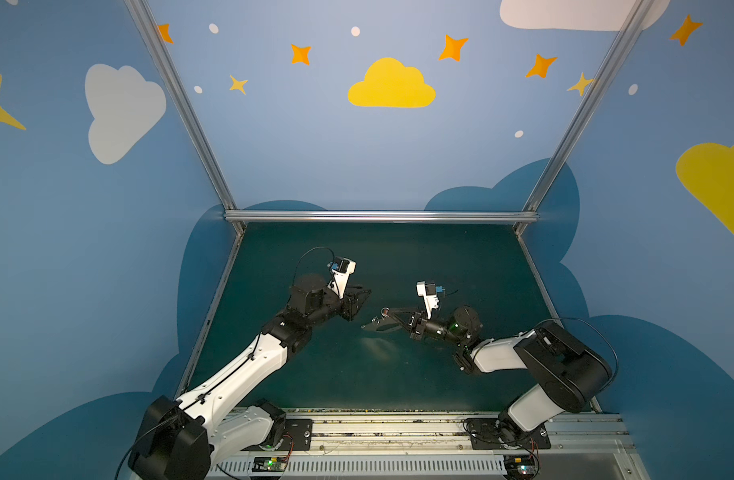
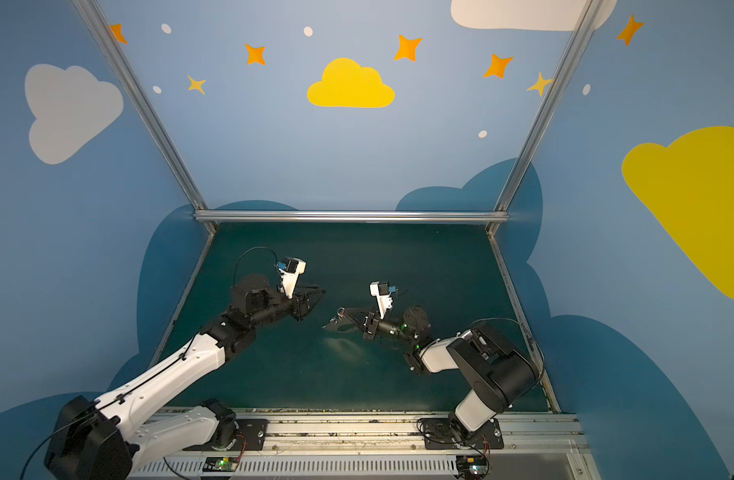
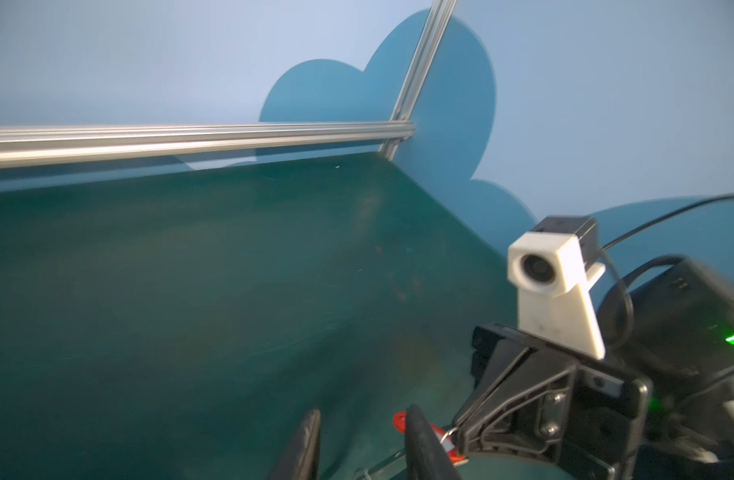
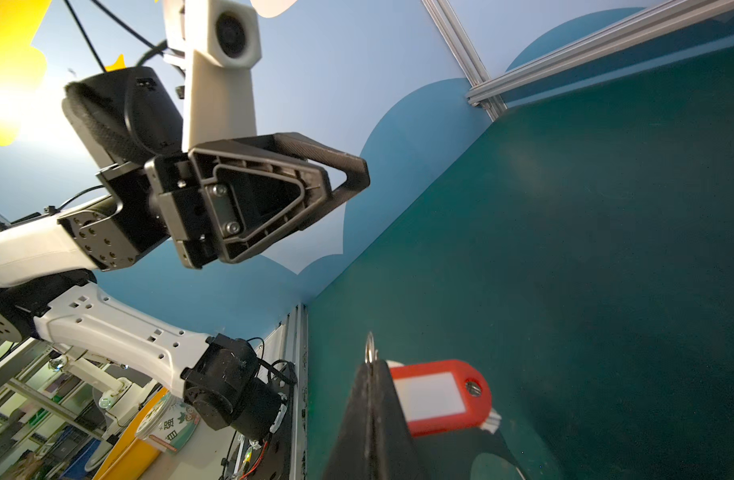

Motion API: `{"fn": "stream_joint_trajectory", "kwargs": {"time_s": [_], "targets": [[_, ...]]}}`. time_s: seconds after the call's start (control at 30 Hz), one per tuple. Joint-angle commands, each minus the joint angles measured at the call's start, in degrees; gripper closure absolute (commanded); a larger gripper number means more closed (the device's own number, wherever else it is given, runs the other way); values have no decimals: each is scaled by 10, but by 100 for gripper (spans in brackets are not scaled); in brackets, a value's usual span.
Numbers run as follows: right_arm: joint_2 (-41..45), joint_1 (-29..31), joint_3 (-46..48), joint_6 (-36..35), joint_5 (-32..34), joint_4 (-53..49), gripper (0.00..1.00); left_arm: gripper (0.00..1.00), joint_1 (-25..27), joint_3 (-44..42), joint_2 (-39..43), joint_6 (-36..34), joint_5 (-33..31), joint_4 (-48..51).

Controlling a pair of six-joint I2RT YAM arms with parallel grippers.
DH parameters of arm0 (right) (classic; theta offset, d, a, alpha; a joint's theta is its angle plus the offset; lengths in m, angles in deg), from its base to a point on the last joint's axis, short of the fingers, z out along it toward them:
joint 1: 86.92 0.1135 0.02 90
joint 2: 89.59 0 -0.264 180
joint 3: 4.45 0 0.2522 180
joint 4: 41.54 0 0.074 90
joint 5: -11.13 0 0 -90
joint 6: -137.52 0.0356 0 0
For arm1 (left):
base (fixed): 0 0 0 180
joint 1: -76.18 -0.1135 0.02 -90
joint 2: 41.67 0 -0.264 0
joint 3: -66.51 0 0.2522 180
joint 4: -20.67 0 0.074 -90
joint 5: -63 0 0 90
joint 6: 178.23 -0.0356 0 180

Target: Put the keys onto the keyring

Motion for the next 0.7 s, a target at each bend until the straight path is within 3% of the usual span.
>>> {"fn": "stream_joint_trajectory", "kwargs": {"time_s": [0.0, 0.27, 0.43, 0.67], "targets": [[18, -4, -15, 5, -8, 17, 100, 68, -22, 9, -19, 88, 145, -29], [22, -5, -14, 4, -8, 17, 100, 72, -33, 38, -80, 102, 295, -15], [23, -7, -15, 4, -6, 17, 100, 73, -32, 46, -98, 85, 318, 9], [24, -6, -17, 5, -7, 17, 100, 65, -24, 55, -116, 49, 317, 44]]}}
